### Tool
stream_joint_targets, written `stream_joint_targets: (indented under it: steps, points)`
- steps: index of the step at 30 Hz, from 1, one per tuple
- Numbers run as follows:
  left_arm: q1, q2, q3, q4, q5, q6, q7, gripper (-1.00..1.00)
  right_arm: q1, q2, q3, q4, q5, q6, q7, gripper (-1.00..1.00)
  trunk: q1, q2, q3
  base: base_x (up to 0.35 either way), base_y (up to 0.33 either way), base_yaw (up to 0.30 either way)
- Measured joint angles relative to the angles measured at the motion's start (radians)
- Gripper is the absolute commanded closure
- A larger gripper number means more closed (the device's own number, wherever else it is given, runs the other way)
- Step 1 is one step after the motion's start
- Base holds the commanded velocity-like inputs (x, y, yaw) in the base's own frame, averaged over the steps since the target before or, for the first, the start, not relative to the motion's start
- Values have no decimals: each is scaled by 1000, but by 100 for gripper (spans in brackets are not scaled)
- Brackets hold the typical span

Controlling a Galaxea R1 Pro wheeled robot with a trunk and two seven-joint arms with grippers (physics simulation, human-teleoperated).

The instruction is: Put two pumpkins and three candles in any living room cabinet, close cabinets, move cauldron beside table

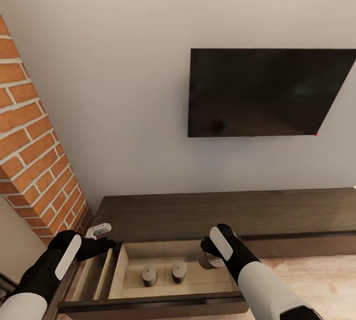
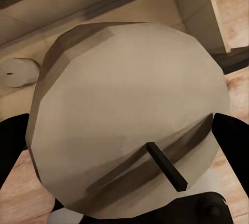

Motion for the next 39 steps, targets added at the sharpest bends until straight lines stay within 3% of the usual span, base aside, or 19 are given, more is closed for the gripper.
stream_joint_targets:
  steps: [9, 34, 37, 39]
  points:
    - [0, 0, 1, 0, 0, 0, 0, -100, 0, 1, 0, 0, 1, 0, 0, 100, 0, 0, 0, 3, 0, 127]
    - [0, 1, 2, 0, 1, 2, 0, -100, 1, -8, 0, 5, 3, -4, -2, 100, 96, -175, -78, 0, 0, 2]
    - [0, 1, 19, -1, 1, 7, 1, -100, 0, -8, 0, 10, 3, -4, -3, 100, 107, -196, -88, 0, 0, 0]
    - [0, 1, 52, -1, 2, 13, 1, -100, 1, -8, -1, 27, 3, -3, -2, 100, 115, -210, -94, 0, 0, 0]
